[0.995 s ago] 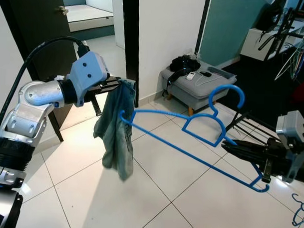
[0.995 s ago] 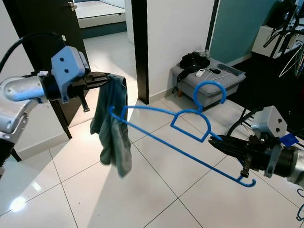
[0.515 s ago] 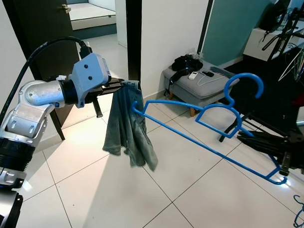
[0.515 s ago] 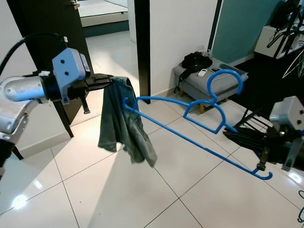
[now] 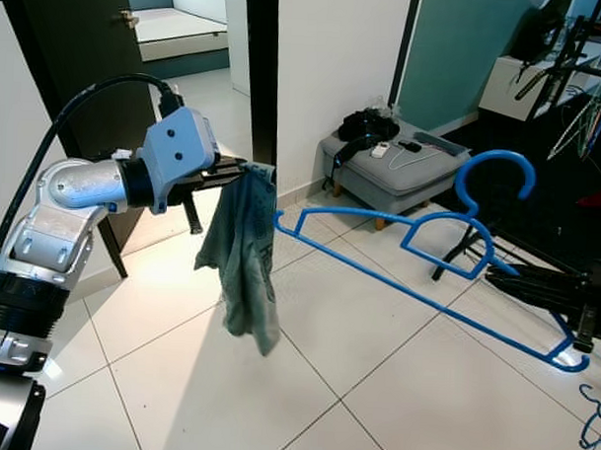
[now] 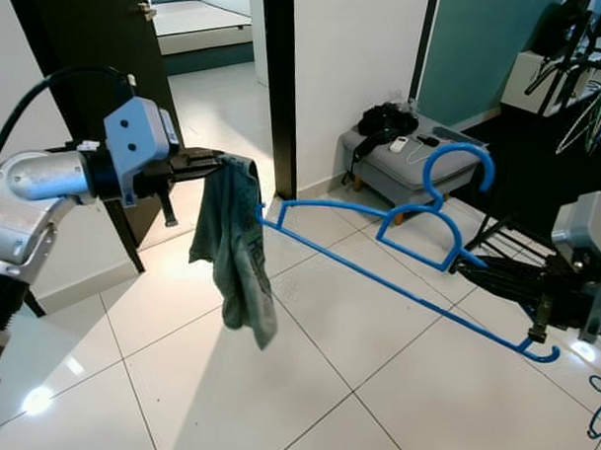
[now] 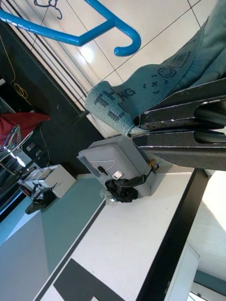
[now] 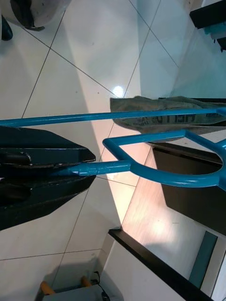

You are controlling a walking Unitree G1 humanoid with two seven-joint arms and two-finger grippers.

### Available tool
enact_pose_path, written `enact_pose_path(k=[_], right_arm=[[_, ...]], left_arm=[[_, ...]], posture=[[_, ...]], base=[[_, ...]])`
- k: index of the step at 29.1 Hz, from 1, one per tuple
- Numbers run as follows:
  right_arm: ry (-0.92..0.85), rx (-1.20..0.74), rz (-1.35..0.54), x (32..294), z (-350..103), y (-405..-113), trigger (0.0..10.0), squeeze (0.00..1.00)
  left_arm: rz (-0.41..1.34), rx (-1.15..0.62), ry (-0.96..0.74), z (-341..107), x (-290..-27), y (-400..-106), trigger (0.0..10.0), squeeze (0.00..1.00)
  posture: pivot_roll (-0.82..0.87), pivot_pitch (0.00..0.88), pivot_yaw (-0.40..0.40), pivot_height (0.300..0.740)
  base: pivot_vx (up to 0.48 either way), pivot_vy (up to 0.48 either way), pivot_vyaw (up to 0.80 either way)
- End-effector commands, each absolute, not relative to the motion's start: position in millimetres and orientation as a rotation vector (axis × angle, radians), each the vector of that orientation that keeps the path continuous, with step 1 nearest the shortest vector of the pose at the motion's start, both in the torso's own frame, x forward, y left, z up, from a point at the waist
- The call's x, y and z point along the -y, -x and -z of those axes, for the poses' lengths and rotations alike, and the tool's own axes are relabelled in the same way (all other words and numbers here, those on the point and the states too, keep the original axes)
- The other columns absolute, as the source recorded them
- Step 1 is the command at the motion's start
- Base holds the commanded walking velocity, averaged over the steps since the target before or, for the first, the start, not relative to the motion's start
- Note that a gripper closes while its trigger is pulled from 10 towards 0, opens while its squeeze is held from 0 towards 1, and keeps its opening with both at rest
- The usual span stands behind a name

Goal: Hang hanger

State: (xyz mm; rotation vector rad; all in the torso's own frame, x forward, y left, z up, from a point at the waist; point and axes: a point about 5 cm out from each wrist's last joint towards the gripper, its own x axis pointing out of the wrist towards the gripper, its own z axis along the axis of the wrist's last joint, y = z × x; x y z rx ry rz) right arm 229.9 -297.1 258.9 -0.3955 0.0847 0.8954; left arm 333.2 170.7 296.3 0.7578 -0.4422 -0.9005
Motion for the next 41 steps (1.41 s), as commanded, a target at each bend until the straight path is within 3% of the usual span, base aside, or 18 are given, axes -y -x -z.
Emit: enact_pose_path(k=[1,25,41], right_arm=[[0.417,-0.067,-0.887,301,-265,-228,10.0,0.0],[0.432,-0.064,-0.843,314,-266,-224,10.0,0.0],[0.44,-0.062,-0.87,307,-262,-228,10.0,0.0]], left_arm=[[0.898,0.436,-0.761,-295,-175,-333,10.0,0.0],[0.933,0.443,-0.779,-298,-171,-331,10.0,0.0],[0.983,0.467,-0.754,-295,-158,-325,10.0,0.0]], posture=[[-0.09,0.0,0.012,0.74],[-0.09,0.0,0.02,0.74],[-0.08,0.0,0.019,0.74]], base=[[0.0,0.0,0.0],[0.0,0.0,0.0],[0.0,0.0,0.0]])
